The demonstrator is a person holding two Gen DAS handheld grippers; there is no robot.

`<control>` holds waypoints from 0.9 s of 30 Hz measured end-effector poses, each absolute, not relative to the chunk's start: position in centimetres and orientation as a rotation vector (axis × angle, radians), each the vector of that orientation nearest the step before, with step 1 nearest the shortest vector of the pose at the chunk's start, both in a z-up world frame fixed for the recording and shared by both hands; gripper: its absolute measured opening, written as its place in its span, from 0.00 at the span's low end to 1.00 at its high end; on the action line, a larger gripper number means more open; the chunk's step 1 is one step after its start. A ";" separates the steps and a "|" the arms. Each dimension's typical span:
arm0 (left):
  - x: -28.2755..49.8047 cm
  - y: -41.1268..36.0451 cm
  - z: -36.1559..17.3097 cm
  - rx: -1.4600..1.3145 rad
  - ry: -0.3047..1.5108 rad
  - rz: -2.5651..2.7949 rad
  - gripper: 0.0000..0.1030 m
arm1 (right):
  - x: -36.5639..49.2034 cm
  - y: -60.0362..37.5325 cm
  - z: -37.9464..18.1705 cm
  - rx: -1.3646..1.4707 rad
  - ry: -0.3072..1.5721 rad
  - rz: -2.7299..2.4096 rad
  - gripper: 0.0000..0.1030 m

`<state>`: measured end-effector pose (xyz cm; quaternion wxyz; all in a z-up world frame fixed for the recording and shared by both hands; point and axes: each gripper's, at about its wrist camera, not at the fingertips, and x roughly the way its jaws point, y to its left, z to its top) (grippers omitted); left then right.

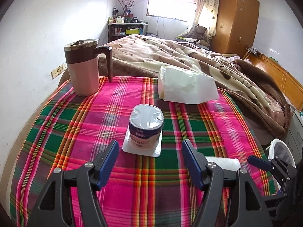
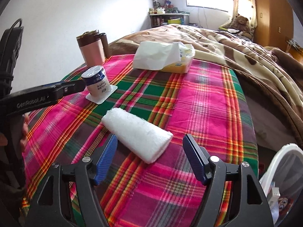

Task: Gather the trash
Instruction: 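Grasp the white-lidded yogurt cup with the left tool while the right tool grasps the white foam sleeve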

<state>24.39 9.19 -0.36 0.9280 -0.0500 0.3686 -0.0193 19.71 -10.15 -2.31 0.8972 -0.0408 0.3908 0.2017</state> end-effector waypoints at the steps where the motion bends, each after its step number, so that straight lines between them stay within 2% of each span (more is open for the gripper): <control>1: 24.7 9.2 -0.5 -0.101 0.758 -0.038 0.68 | 19.8 -9.8 -2.5 -0.101 0.813 0.420 0.72; 11: 27.7 9.5 -1.7 -0.099 0.797 -0.035 0.68 | 20.9 -7.7 -3.2 -0.221 0.844 0.459 0.72; 27: 29.8 9.7 -3.2 -0.111 0.824 -0.017 0.66 | 23.2 -9.7 -3.9 -0.084 0.915 0.376 0.72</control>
